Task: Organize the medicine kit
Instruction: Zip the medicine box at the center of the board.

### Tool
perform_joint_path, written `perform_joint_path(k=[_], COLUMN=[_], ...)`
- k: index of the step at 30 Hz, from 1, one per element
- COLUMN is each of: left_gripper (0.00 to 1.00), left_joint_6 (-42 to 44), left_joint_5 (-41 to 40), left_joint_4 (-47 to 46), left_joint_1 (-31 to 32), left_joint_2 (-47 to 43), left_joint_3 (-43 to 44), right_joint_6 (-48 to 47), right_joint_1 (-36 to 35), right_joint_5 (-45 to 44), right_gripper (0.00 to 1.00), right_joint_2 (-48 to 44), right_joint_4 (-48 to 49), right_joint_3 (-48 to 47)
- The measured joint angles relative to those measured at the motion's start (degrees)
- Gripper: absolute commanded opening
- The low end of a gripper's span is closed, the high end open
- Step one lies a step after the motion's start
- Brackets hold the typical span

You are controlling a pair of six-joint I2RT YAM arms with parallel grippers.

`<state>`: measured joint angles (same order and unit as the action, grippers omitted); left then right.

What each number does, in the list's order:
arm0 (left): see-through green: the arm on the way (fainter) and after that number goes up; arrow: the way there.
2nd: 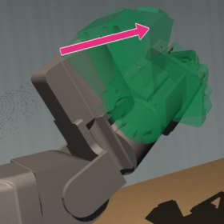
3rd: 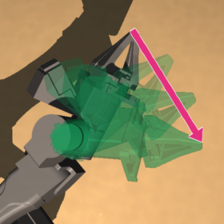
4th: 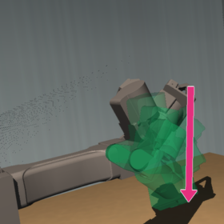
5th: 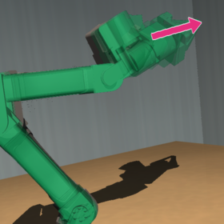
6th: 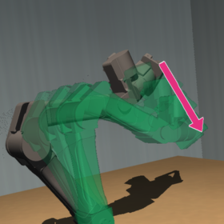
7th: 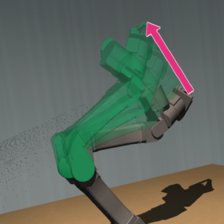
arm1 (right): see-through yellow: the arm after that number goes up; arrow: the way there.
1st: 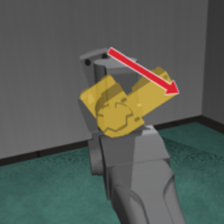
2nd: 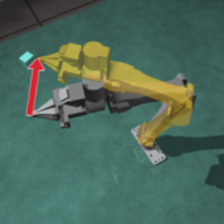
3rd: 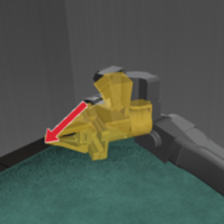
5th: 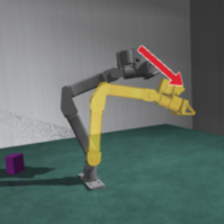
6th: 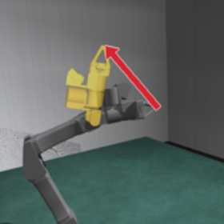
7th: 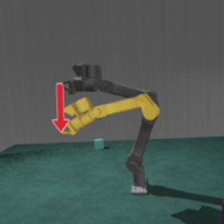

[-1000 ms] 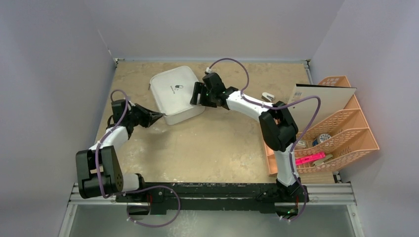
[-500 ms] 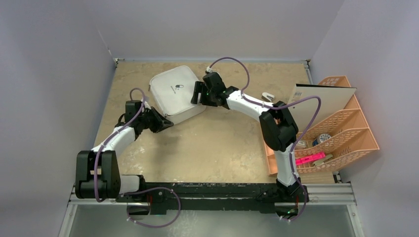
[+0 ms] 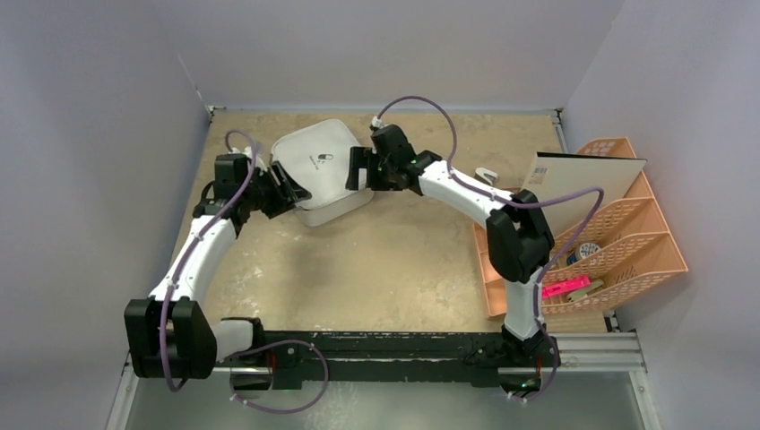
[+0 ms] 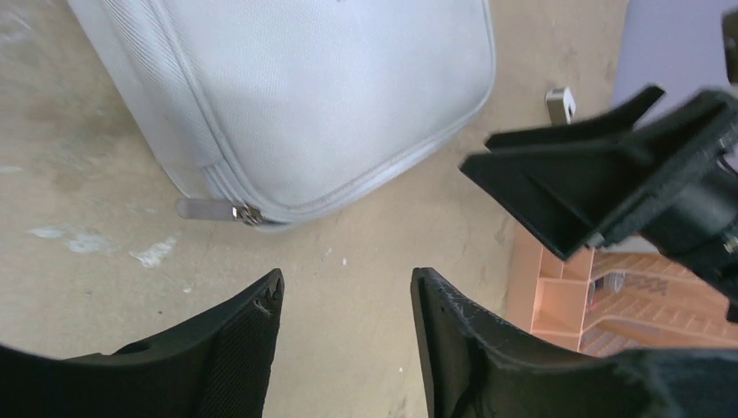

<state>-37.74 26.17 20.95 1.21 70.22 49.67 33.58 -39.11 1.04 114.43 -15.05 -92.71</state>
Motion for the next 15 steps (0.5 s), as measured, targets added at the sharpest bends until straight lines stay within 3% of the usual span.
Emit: perform_joint_path(k=[3, 10, 15], left_gripper=[0.54, 0.32, 0.25], left_joint_6=[0.5, 1.0, 1.6], left_joint_5=[-2.2, -4.5, -3.9], left_joint_4=[1.1, 0.7, 0.9], left_joint_1=[-2.3, -9.9, -11.8], left_joint_2=[-0.5, 7.3, 11.0], left_joint_3=[2.9, 7.0, 6.4], right_joint_6=[-1.2, 0.7, 6.8], right_joint_1=[-0.2, -3.8, -9.9], right_joint_5=[-0.1, -1.4, -2.5], right_gripper=[0.98, 0.79, 0.68], right_joint_2=[-3.3, -8.7, -8.3], right_joint_4=[-1.0, 1.2, 6.0], right_joint_3=[0.0, 2.2, 7.1])
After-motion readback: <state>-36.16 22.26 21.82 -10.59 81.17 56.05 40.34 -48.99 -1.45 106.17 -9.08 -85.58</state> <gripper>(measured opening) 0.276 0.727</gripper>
